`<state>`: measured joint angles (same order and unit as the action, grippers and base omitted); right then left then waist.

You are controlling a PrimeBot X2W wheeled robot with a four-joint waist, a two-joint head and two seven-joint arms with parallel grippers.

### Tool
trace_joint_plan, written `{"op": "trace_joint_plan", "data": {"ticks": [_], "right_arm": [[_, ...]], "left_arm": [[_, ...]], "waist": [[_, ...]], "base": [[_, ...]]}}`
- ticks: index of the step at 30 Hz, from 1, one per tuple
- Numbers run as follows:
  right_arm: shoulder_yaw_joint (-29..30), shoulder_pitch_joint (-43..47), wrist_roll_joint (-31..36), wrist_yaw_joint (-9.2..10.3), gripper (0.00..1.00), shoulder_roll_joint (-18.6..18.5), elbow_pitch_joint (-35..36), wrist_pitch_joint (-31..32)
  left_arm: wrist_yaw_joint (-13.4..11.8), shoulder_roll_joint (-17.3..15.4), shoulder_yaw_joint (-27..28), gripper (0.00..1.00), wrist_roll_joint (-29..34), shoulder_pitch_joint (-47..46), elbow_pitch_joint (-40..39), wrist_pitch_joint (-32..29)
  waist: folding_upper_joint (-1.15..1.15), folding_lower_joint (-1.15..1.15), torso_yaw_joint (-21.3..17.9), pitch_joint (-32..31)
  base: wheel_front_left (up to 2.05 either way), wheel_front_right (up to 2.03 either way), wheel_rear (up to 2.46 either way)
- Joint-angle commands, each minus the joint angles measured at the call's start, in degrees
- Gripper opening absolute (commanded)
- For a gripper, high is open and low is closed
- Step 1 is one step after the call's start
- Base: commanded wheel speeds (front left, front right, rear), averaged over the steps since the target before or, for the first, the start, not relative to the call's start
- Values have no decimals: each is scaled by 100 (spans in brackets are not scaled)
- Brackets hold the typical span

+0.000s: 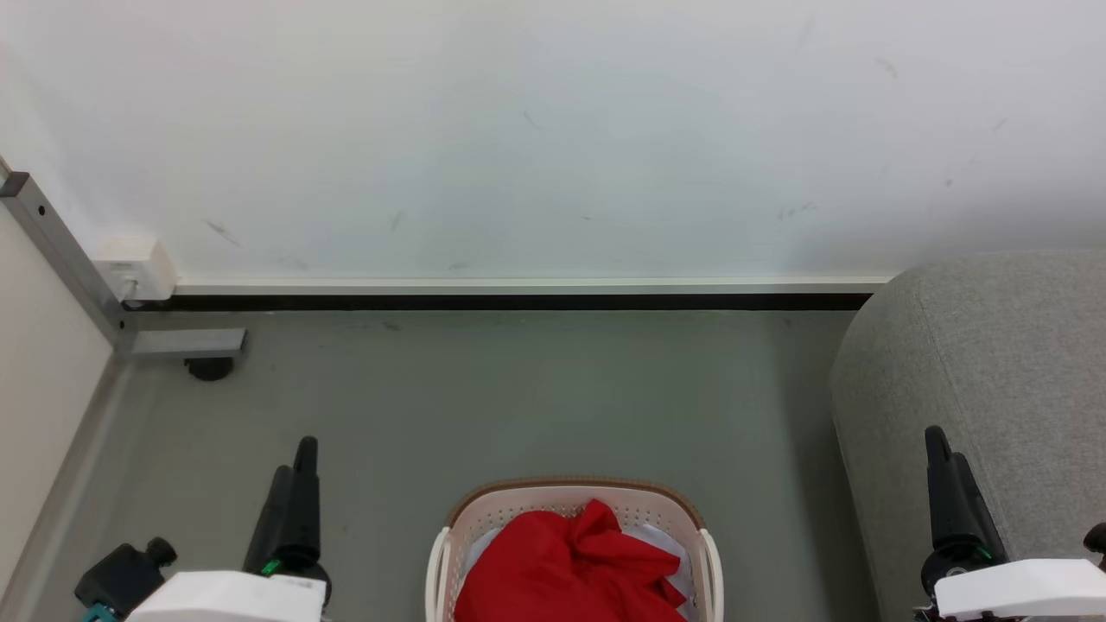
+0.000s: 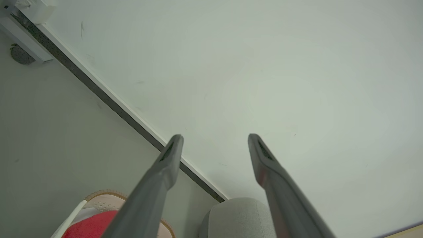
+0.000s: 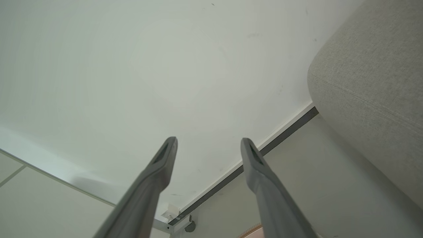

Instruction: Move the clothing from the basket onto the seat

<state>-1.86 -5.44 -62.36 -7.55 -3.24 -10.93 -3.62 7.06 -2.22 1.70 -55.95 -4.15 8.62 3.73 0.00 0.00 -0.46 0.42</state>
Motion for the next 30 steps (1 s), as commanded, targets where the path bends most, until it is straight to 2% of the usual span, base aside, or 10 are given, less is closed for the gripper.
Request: {"op": "trace_joint_plan", "data": {"ticks": [1, 13, 21, 30], "right_arm": [[-20, -124, 275, 4, 100, -38, 85, -65], [-137, -129, 1951, 5, 100, 0, -14, -279], [-150, -141, 2659, 6, 100, 24, -152, -416], [-209, -170, 3172, 7, 100, 39, -252, -547]], "left_arm": [[19, -51, -5, 100, 284, -48, -108, 50], [-225, -92, -256, 100, 1968, 5, -134, 277], [-368, -175, -459, 100, 2552, 2, -181, 402], [-446, -242, -652, 100, 3068, 28, -194, 539]], "waist": [[0, 0, -2, 0], [0, 0, -42, -8], [0, 0, -51, -21], [0, 0, -56, -30]], "base": [[0, 0, 0], [0, 0, 0], [0, 0, 0], [0, 0, 0]]}}
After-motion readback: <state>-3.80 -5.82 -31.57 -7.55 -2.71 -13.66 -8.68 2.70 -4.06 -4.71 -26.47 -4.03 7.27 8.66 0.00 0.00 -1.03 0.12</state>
